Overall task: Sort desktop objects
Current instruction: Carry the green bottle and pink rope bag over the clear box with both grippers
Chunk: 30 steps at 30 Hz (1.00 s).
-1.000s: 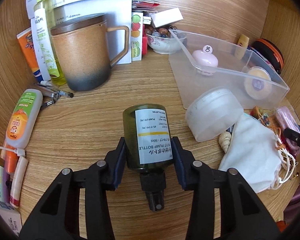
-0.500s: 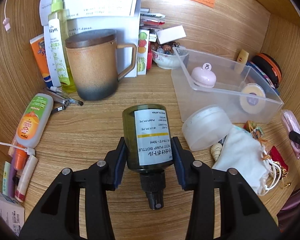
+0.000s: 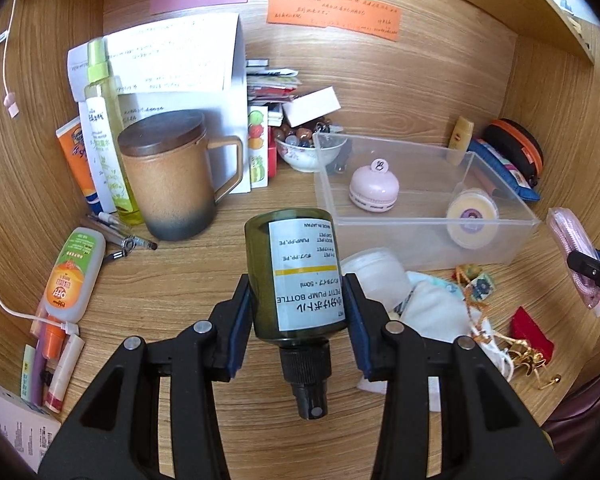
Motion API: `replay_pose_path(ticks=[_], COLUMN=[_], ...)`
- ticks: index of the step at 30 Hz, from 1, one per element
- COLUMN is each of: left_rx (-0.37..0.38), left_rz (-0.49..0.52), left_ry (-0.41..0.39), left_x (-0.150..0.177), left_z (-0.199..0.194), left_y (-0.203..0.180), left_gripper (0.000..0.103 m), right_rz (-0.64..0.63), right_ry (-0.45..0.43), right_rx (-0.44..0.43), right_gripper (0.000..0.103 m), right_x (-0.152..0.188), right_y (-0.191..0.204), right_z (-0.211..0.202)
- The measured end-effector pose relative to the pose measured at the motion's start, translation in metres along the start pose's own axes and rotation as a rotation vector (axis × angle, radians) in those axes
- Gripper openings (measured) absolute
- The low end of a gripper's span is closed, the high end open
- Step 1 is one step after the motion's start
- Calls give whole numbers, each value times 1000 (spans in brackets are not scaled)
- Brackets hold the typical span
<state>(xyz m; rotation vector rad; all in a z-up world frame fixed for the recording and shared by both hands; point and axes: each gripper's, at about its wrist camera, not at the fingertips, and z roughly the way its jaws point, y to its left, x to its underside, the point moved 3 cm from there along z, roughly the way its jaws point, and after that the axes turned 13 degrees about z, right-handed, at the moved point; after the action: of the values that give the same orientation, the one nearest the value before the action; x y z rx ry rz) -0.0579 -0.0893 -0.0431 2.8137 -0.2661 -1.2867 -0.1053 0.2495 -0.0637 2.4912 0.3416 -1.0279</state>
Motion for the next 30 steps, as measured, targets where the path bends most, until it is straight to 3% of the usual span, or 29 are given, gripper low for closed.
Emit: replay_pose_path(ticks=[18,30], left_rx=[11,70], left_rz=[-13,26], left_ry=[-56,-86], left_x=[-40,-68], left_z=[-9,-1], left_y=[-14,-30], left_gripper=[43,43], right_rz=[-54,-108], right_ry=[-37,-72], right_rx=[-58,-89], right_gripper=[59,59], right_x=[-26,-61], right_y=[13,36], right_z=[3,20])
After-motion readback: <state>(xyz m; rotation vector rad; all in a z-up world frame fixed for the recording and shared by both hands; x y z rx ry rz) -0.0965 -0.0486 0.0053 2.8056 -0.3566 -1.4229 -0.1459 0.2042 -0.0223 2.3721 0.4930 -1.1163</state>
